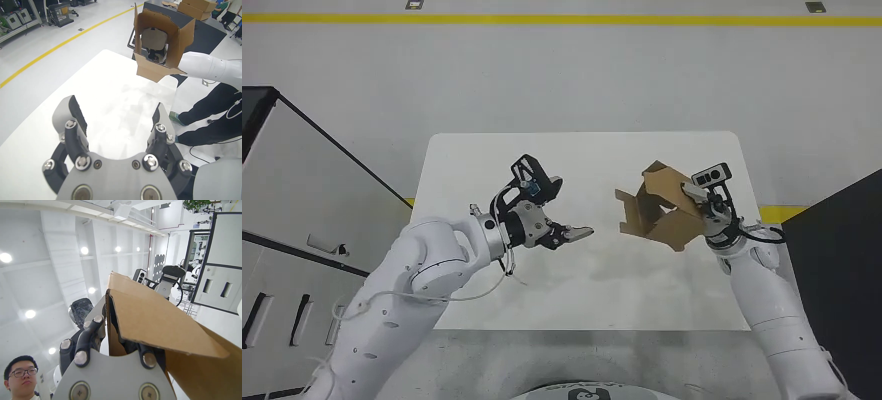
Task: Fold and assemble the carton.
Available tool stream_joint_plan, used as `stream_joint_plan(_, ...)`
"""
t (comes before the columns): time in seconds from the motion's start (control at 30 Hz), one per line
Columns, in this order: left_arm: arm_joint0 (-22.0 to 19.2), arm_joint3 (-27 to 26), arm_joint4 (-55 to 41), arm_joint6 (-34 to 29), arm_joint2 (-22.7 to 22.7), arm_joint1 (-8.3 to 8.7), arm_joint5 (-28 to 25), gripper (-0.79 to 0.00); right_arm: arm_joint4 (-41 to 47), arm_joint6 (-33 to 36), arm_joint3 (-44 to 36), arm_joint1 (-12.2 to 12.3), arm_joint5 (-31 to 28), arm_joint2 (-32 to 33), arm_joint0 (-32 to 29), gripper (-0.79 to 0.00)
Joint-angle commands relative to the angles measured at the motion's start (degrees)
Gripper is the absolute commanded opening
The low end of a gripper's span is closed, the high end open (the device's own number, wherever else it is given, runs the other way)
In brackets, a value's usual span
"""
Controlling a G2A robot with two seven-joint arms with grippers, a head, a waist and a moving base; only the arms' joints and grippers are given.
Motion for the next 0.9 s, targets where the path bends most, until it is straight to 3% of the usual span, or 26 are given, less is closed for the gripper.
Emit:
stream_joint_plan(0.0,0.0,0.0,-0.02,0.02,-0.01,0.0,-0.01,0.0,0.0,-0.02,-0.01,0.0,0.0,0.0,-0.01,-0.785)
stream_joint_plan(0.03,0.17,-0.01,-0.18,0.59,0.07,-0.03,0.14,0.0,0.0,-0.02,-0.01,0.0,0.0,0.0,-0.01,-0.785)
stream_joint_plan(0.07,0.31,-0.01,-0.18,1.05,0.2,-0.04,0.11,-0.403,-0.22,-1.14,-0.58,-0.04,0.31,-0.12,-0.19,-0.785)
stream_joint_plan(0.13,0.25,-0.11,-0.03,1.14,0.51,-0.05,-0.16,-0.785,-0.36,-2.14,-1.6,-0.08,0.89,-0.16,-0.62,-0.785)
stream_joint_plan(0.53,-2.12,1.03,-5.06,1.6,4.5,-0.61,-2.18,-0.785,-1.34,-1.43,-2.02,-0.39,2.86,-0.95,-0.86,-0.785)
stream_joint_plan(0.87,-4.76,1.7,-3.43,0.91,8.61,-1.2,-2.23,-0.785,-3.13,-1.56,-1.14,-0.61,3.26,-1.71,-0.93,-0.785)
